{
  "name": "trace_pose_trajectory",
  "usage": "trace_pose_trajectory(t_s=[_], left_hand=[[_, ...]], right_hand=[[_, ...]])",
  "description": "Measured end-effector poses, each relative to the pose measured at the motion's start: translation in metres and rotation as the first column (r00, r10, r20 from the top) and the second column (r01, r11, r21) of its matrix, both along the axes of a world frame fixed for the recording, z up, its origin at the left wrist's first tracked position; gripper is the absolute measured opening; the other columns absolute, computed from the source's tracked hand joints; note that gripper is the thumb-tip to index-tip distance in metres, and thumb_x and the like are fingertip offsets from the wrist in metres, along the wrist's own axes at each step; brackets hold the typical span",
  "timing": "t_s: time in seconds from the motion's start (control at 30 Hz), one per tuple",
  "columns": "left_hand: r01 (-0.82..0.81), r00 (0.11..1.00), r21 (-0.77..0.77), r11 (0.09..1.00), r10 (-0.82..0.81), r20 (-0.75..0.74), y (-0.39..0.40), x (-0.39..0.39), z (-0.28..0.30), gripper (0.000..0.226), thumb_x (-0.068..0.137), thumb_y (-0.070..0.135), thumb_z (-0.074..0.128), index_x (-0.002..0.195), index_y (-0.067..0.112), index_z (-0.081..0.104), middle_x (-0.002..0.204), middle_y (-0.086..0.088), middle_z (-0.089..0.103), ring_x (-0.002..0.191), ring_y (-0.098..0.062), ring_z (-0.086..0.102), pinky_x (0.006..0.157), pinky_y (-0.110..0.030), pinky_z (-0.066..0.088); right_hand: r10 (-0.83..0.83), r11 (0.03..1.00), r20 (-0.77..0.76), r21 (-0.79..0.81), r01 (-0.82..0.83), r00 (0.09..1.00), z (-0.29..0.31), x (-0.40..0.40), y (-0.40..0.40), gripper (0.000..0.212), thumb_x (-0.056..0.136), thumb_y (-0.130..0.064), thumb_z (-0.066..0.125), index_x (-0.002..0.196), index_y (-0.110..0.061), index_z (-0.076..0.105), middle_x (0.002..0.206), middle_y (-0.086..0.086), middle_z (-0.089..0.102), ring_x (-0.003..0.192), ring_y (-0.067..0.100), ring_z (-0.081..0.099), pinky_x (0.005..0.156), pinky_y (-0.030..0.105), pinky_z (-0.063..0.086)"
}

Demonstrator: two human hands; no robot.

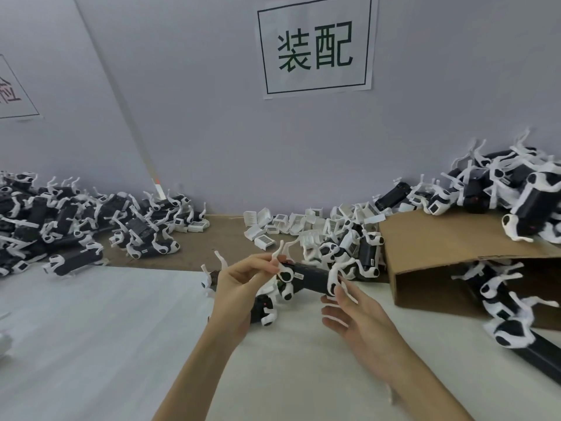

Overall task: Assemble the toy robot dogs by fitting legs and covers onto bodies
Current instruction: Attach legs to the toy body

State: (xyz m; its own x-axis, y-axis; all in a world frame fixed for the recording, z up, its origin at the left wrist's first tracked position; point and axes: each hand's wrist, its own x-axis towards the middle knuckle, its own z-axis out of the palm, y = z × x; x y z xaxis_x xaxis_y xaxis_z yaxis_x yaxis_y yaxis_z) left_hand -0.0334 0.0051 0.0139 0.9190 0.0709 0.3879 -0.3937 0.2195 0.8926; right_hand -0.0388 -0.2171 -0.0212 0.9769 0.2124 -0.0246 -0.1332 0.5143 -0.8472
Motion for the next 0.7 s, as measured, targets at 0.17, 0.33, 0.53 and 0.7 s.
trace_pose_trajectory(t_s=[0.17, 0.33, 0.53, 0.7], left_hand=[[-0.048, 0.998, 0.08, 0.996, 0.045, 0.031, -0.021, -0.008, 0.002, 0.032, 0.093, 0.028, 0.081, 0.123, 0.027, 0.074, 0.12, -0.007, 0.076, 0.109, -0.017, 0.072, 0.096, -0.027, 0.055], [-0.011, 0.993, 0.161, 0.987, 0.03, -0.118, -0.049, -0.012, -0.011, 0.058, 0.09, 0.059, 0.069, 0.144, 0.044, 0.054, 0.131, 0.007, 0.071, 0.118, -0.014, 0.071, 0.096, -0.025, 0.053], [0.067, 0.965, 0.005, 0.998, -0.064, -0.253, -0.055, -0.009, -0.018, 0.057, 0.092, 0.046, 0.076, 0.135, 0.011, 0.065, 0.122, -0.013, 0.076, 0.103, -0.037, 0.076, 0.109, -0.052, 0.053], [0.146, 0.955, 0.047, 0.988, -0.128, -0.266, -0.054, -0.007, -0.025, 0.046, 0.098, 0.036, 0.074, 0.128, 0.001, 0.067, 0.12, -0.023, 0.073, 0.093, -0.036, 0.074, 0.091, -0.041, 0.058]], right_hand=[[-0.005, 1.0, 0.048, -0.005, 0.005, 0.999, 0.012, 0.002, -0.016, 0.044, 0.071, -0.034, 0.084, 0.107, -0.013, 0.072, 0.095, 0.01, 0.066, 0.083, 0.025, 0.072, 0.068, 0.031, 0.06], [-0.129, 0.99, 0.092, -0.053, 0.134, 0.987, 0.026, 0.004, -0.027, 0.058, 0.074, -0.049, 0.081, 0.112, -0.007, 0.07, 0.095, 0.02, 0.076, 0.079, 0.024, 0.075, 0.068, 0.027, 0.061], [-0.091, 0.966, 0.016, -0.24, 0.093, 0.996, 0.017, -0.002, -0.025, 0.059, 0.074, -0.059, 0.079, 0.106, -0.009, 0.079, 0.096, 0.018, 0.077, 0.08, 0.027, 0.075, 0.066, 0.028, 0.06], [-0.116, 0.935, 0.021, -0.334, 0.116, 0.993, 0.001, -0.011, -0.022, 0.07, 0.073, -0.062, 0.075, 0.117, -0.008, 0.071, 0.083, 0.016, 0.073, 0.067, 0.029, 0.069, 0.057, 0.031, 0.056]])
